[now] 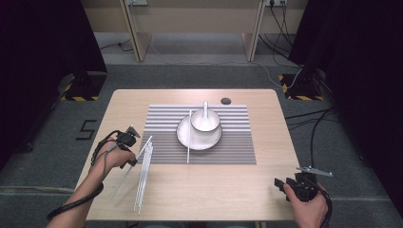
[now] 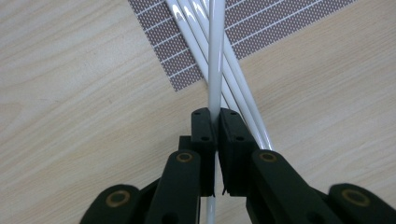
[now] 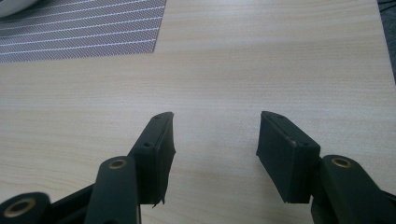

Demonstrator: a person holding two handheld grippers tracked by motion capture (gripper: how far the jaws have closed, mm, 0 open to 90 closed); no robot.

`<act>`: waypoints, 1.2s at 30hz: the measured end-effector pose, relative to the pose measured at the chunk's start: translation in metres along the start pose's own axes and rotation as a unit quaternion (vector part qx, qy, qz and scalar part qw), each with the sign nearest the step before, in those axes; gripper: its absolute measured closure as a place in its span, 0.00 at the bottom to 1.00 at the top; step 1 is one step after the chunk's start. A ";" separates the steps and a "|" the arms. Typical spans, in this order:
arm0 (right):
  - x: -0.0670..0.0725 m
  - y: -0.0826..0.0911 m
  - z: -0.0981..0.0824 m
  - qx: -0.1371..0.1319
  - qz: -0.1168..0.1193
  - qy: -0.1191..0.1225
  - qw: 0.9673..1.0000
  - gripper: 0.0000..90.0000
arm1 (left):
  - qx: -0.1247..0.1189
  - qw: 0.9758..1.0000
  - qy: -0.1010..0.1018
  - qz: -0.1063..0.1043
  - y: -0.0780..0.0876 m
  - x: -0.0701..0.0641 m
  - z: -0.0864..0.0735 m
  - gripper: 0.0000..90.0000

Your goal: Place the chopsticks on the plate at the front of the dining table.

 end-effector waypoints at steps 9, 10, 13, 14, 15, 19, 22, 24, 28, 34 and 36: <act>0.000 0.000 0.000 -0.001 0.000 0.001 1.000 0.51 | -0.002 1.000 -0.003 0.000 0.002 -0.005 0.007 0.94; 0.000 0.000 0.000 -0.001 0.000 0.001 1.000 0.51 | -0.003 1.000 -0.002 0.000 0.003 -0.006 0.008 0.94; 0.000 0.000 0.000 -0.001 0.000 0.001 1.000 0.51 | -0.003 1.000 -0.004 -0.001 0.003 -0.008 0.011 0.94; 0.000 0.000 0.000 0.000 0.000 0.000 1.000 0.51 | -0.003 1.000 -0.004 -0.002 0.003 -0.009 0.011 0.94; 0.000 0.000 0.000 0.000 0.000 0.000 1.000 0.51 | -0.001 1.000 -0.004 -0.001 0.002 -0.010 0.012 0.94; -0.001 0.000 0.000 -0.001 0.000 0.000 1.000 0.51 | -0.001 1.000 -0.005 -0.002 0.002 -0.013 0.016 0.94; -0.001 0.000 0.000 -0.001 0.000 0.000 1.000 0.51 | -0.001 1.000 -0.011 -0.001 0.002 -0.016 0.019 0.94; -0.001 0.000 0.000 -0.001 0.000 0.000 1.000 0.51 | -0.002 1.000 -0.012 -0.002 0.002 -0.018 0.021 0.94; 0.000 0.000 0.000 0.000 0.000 0.000 1.000 0.51 | -0.005 1.000 -0.014 -0.004 0.002 -0.021 0.025 0.94; 0.000 0.000 0.000 0.000 0.000 0.000 1.000 0.51 | -0.003 1.000 -0.014 -0.004 0.000 -0.022 0.029 0.94; 0.000 0.000 0.000 0.001 0.000 0.000 1.000 0.51 | -0.002 1.000 -0.013 -0.006 -0.001 -0.023 0.031 0.94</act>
Point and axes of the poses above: each handheld gripper's, and its own axes: y roughly backward along the jaws, z roughly out of its top, x roughly to its left, the point moved 1 cm from there along -y, roughly forward along the jaws, and after that the axes turned 14 degrees about -z, right-handed, at the moved point
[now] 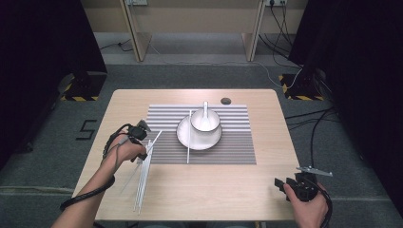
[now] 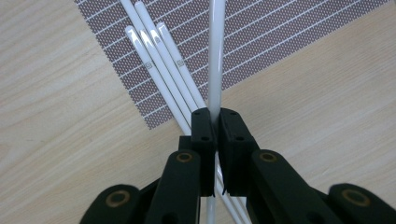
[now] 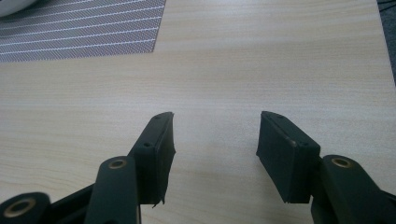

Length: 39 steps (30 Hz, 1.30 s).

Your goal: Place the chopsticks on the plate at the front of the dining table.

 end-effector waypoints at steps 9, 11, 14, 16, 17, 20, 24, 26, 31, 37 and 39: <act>-0.001 0.000 0.000 -0.001 0.000 0.000 1.000 0.51 | -0.002 1.000 0.000 -0.002 -0.002 -0.005 0.009 0.94; -0.001 0.000 0.000 -0.002 0.000 0.000 1.000 0.51 | -0.004 1.000 0.000 -0.003 -0.002 -0.006 0.011 0.94; 0.000 0.000 0.000 -0.001 0.000 0.000 1.000 0.51 | -0.005 1.000 0.000 -0.004 -0.002 -0.008 0.014 0.94; 0.000 0.000 0.000 -0.001 0.000 0.000 1.000 0.51 | -0.005 1.000 -0.001 -0.004 -0.003 -0.010 0.016 0.94; -0.001 0.000 0.000 -0.002 0.000 0.000 1.000 0.51 | -0.005 1.000 -0.002 -0.005 -0.003 -0.010 0.017 0.94; -0.001 0.000 0.000 -0.002 0.000 0.001 1.000 0.51 | -0.005 1.000 -0.001 -0.007 -0.004 -0.012 0.018 0.94; -0.001 0.000 0.000 -0.002 0.000 0.001 1.000 0.51 | -0.006 1.000 0.000 -0.008 -0.005 -0.013 0.021 0.94; -0.001 0.000 0.000 -0.002 0.000 0.000 1.000 0.51 | -0.007 1.000 0.000 -0.009 -0.005 -0.014 0.023 0.94; -0.001 0.000 0.000 -0.002 0.000 0.000 1.000 0.51 | -0.008 1.000 -0.004 -0.011 -0.005 -0.018 0.027 0.94; -0.001 0.000 0.000 -0.002 0.000 0.000 1.000 0.51 | -0.011 1.000 -0.007 -0.014 -0.005 -0.022 0.032 0.94; -0.001 0.000 0.000 -0.002 0.000 -0.001 1.000 0.51 | -0.011 1.000 -0.009 -0.015 -0.005 -0.023 0.034 0.94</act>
Point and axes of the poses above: each handheld gripper's, and its own axes: y roughly backward along the jaws, z roughly out of its top, x roughly to its left, the point moved 1 cm from there along -y, roughly forward along the jaws, and after that the axes turned 14 degrees about -z, right-handed, at the moved point
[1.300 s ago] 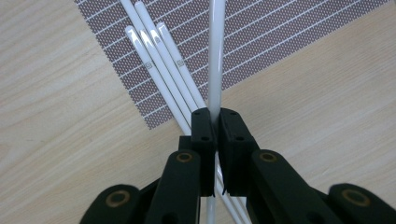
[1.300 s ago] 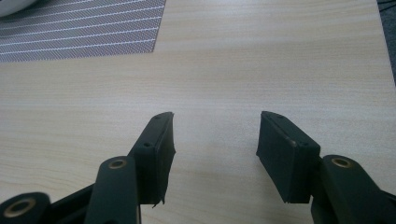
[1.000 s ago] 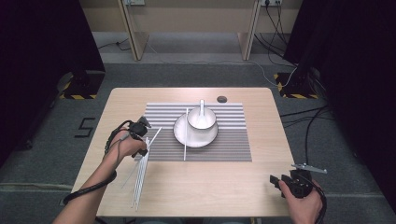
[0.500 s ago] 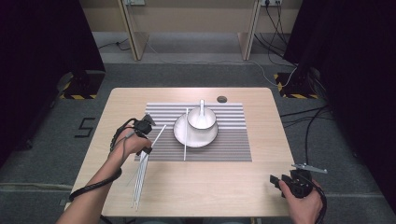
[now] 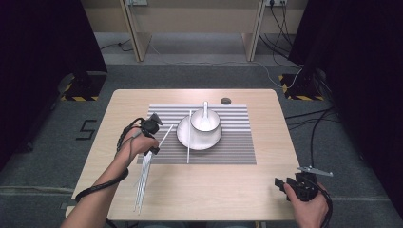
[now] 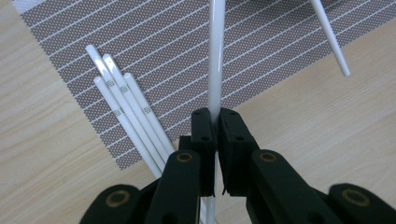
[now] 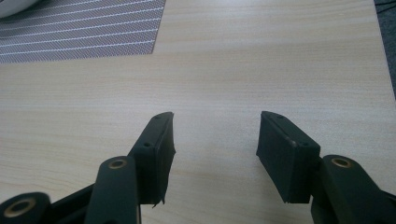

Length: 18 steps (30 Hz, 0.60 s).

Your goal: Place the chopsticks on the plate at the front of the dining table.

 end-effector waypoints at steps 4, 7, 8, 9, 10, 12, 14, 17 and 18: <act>-0.001 0.000 0.000 -0.001 0.000 0.001 1.000 0.51 | -0.001 1.000 -0.002 -0.004 -0.001 -0.001 0.002 0.94; 0.000 0.000 0.000 -0.002 0.001 0.002 1.000 0.51 | -0.003 1.000 0.000 -0.004 -0.003 -0.002 0.004 0.94; 0.000 0.000 0.000 -0.002 0.001 0.002 1.000 0.51 | -0.003 1.000 0.000 -0.004 -0.003 -0.002 0.005 0.94; 0.000 0.000 0.000 -0.001 0.001 0.000 1.000 0.51 | -0.003 1.000 0.000 -0.004 -0.003 -0.002 0.005 0.94; 0.000 0.000 0.000 -0.001 0.001 0.001 1.000 0.51 | -0.003 1.000 0.001 -0.005 -0.003 -0.002 0.006 0.94; 0.000 0.000 0.000 -0.001 0.001 0.001 1.000 0.51 | -0.006 1.000 0.003 -0.005 -0.003 -0.002 0.007 0.94; 0.000 0.000 0.000 -0.001 0.001 0.001 1.000 0.51 | -0.008 1.000 0.004 -0.007 -0.003 -0.002 0.007 0.94; 0.000 0.000 0.000 -0.001 0.001 0.001 1.000 0.51 | -0.009 1.000 0.005 -0.007 -0.003 -0.002 0.009 0.94; 0.000 0.000 0.000 -0.001 0.001 0.001 1.000 0.51 | -0.009 1.000 0.005 -0.007 -0.003 -0.002 0.009 0.94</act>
Point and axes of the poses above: each handheld gripper's, and its own axes: y roughly backward along the jaws, z roughly out of its top, x roughly to its left, the point moved 1 cm from there along -y, roughly forward along the jaws, and after that the axes turned 14 degrees about -z, right-handed, at the moved point
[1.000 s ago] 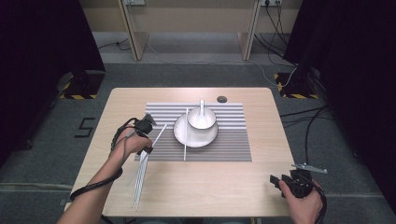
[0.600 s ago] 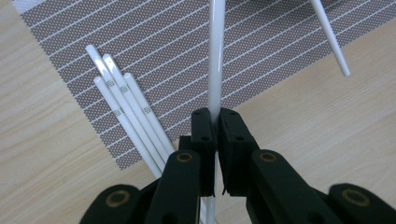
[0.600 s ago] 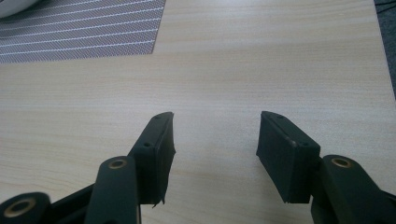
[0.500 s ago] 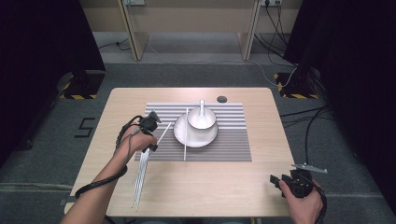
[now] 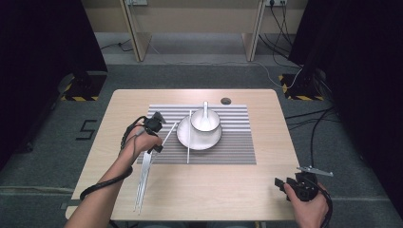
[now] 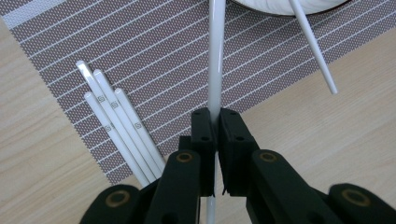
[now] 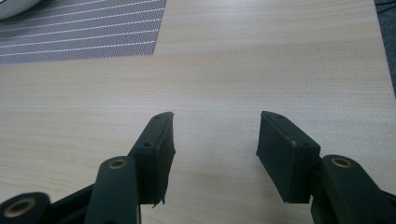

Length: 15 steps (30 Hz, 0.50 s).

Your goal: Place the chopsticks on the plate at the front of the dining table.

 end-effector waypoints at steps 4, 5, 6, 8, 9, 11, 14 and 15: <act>0.001 0.000 0.000 0.001 0.000 0.001 1.000 0.51 | -0.004 1.000 0.000 0.002 0.000 0.000 0.001 0.94; 0.001 0.000 0.000 0.001 0.000 0.001 1.000 0.51 | -0.005 1.000 0.001 0.001 0.000 0.000 0.002 0.94; 0.001 0.000 0.000 0.002 0.000 0.001 1.000 0.51 | -0.005 1.000 0.001 0.001 0.000 0.001 0.002 0.94; 0.001 0.000 0.000 -0.001 0.001 0.002 1.000 0.51 | -0.004 1.000 0.002 0.002 0.000 0.001 0.003 0.94; 0.001 0.000 0.000 0.000 0.001 0.001 1.000 0.51 | -0.004 1.000 0.003 0.001 -0.001 0.001 0.003 0.94; 0.001 0.000 0.000 0.001 0.001 0.000 1.000 0.51 | -0.005 1.000 0.002 0.002 -0.001 0.001 0.004 0.94; 0.001 -0.001 0.000 0.002 0.001 0.001 1.000 0.51 | -0.008 1.000 0.003 0.003 -0.001 0.001 0.005 0.94; 0.001 -0.001 0.000 0.001 0.001 0.001 1.000 0.51 | -0.007 1.000 0.002 0.003 -0.001 0.001 0.005 0.94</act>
Point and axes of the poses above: each handheld gripper's, and its own axes: y roughly backward along the jaws, z roughly out of its top, x roughly to its left, the point moved 1 cm from there along -y, roughly forward along the jaws, and after that the axes turned 14 degrees about -z, right-handed, at the moved point
